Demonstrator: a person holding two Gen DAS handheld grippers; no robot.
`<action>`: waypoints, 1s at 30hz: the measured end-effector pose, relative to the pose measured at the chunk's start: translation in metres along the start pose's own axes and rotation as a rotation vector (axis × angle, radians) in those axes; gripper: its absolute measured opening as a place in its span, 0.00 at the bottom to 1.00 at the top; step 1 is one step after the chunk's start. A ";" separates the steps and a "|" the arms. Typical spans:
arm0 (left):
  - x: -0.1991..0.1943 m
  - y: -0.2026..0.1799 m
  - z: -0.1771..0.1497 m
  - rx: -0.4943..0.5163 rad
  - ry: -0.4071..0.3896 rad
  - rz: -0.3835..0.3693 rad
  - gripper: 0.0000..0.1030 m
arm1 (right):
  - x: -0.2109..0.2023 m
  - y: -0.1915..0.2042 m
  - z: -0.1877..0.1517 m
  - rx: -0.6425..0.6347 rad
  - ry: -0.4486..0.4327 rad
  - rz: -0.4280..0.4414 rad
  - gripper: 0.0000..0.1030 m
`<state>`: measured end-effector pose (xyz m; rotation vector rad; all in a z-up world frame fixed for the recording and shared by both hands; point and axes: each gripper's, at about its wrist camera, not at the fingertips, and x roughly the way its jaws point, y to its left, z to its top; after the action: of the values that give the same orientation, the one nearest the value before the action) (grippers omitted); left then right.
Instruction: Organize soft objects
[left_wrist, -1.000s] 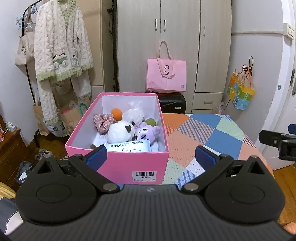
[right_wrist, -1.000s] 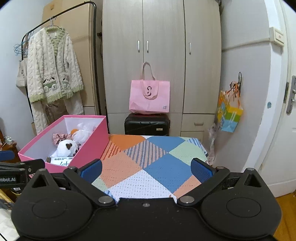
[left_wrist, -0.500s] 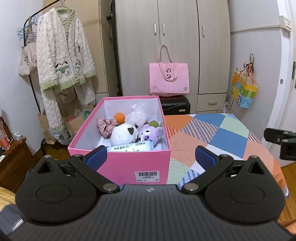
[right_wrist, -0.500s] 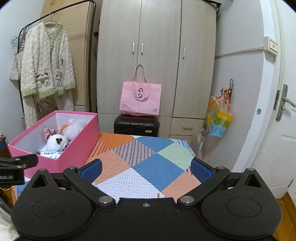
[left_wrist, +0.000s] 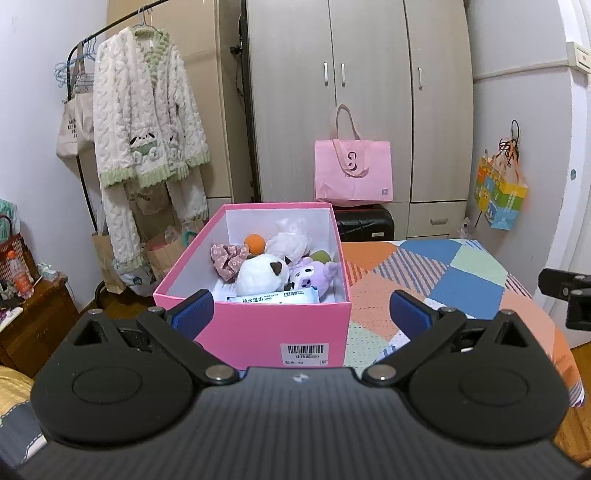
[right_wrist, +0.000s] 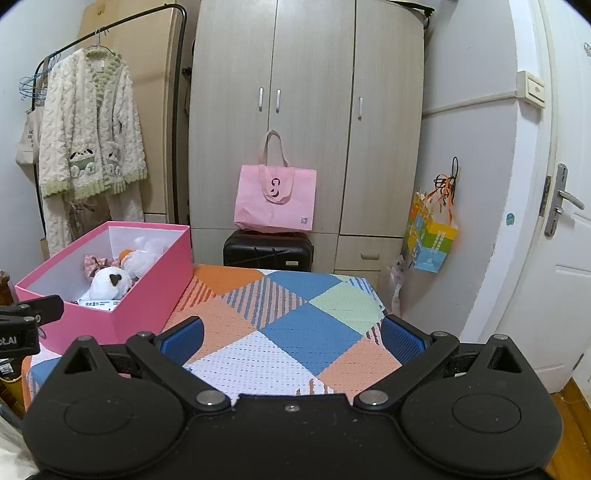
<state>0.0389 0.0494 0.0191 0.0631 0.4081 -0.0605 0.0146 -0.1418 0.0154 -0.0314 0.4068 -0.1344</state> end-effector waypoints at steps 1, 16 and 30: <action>-0.001 -0.001 -0.001 0.008 -0.008 0.001 1.00 | 0.000 -0.001 0.000 0.001 -0.002 0.002 1.00; -0.008 -0.007 0.000 0.052 -0.008 -0.012 1.00 | 0.000 -0.006 -0.001 0.028 -0.004 0.001 1.00; -0.007 -0.009 -0.003 0.053 0.008 -0.032 1.00 | 0.004 -0.004 -0.003 0.019 0.008 0.010 1.00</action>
<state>0.0305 0.0405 0.0183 0.1092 0.4159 -0.1031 0.0163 -0.1464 0.0112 -0.0096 0.4133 -0.1285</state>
